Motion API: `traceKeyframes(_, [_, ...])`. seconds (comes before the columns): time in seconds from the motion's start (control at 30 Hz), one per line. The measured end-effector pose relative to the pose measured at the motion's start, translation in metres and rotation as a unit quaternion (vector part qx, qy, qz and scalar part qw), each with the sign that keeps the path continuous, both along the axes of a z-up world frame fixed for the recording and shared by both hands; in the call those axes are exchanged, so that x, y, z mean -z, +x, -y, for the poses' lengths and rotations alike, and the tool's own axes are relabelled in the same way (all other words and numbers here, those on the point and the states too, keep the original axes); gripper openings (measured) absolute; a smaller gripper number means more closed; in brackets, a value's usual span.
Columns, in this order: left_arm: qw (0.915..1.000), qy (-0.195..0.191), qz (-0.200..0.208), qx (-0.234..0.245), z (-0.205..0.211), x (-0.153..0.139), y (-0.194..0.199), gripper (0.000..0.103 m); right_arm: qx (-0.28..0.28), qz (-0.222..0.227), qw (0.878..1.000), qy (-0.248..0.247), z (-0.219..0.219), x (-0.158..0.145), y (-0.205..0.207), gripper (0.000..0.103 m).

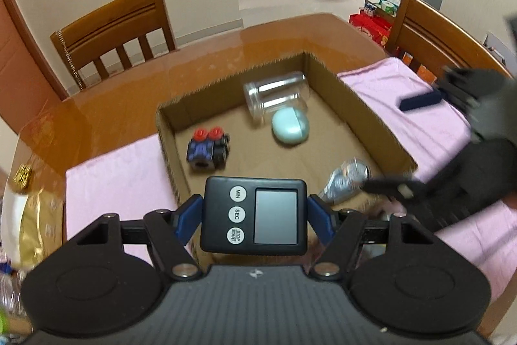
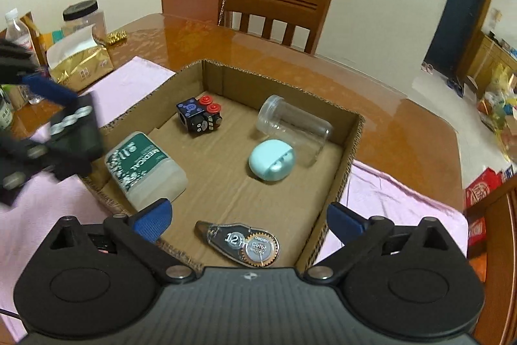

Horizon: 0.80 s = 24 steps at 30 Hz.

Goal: Organize rigid objects
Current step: 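Carry the timer and correction tape into the box and open both tools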

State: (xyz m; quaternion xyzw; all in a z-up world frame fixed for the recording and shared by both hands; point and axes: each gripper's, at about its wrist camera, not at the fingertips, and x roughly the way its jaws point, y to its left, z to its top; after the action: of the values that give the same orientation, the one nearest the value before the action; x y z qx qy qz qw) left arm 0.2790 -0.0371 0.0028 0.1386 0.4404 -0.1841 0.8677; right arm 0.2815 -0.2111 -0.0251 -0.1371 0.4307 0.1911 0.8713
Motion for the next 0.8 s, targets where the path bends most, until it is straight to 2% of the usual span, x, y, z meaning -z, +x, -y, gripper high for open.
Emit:
traceKeyframes(0.3, [0.9996, -0.016, -0.014, -0.020, 0.019, 0.024, 0.059, 0.069, 0.031, 0.010, 0.999, 0.019, 0.015, -0.018, -0.030, 0.103])
traceKeyframes(0.63, [0.9993, 0.001, -0.034, -0.012, 0.047, 0.056, 0.079, 0.070, 0.059, 0.013, 0.998, 0.018, 0.025, -0.020, -0.040, 0.103])
traceKeyframes(0.67, [0.9994, 0.000, -0.033, -0.013, 0.048, 0.056, 0.079, 0.072, 0.061, 0.014, 0.998, 0.019, 0.026, -0.021, -0.040, 0.103])
traceKeyframes(0.73, [0.9996, 0.002, -0.023, -0.015, 0.047, 0.053, 0.078, 0.088, 0.063, 0.014, 0.998, 0.021, 0.027, -0.022, -0.042, 0.103])
traceKeyframes(0.8, [0.9997, 0.008, -0.006, -0.022, 0.046, 0.047, 0.074, 0.097, 0.065, 0.015, 0.998, 0.021, 0.028, -0.022, -0.043, 0.103])
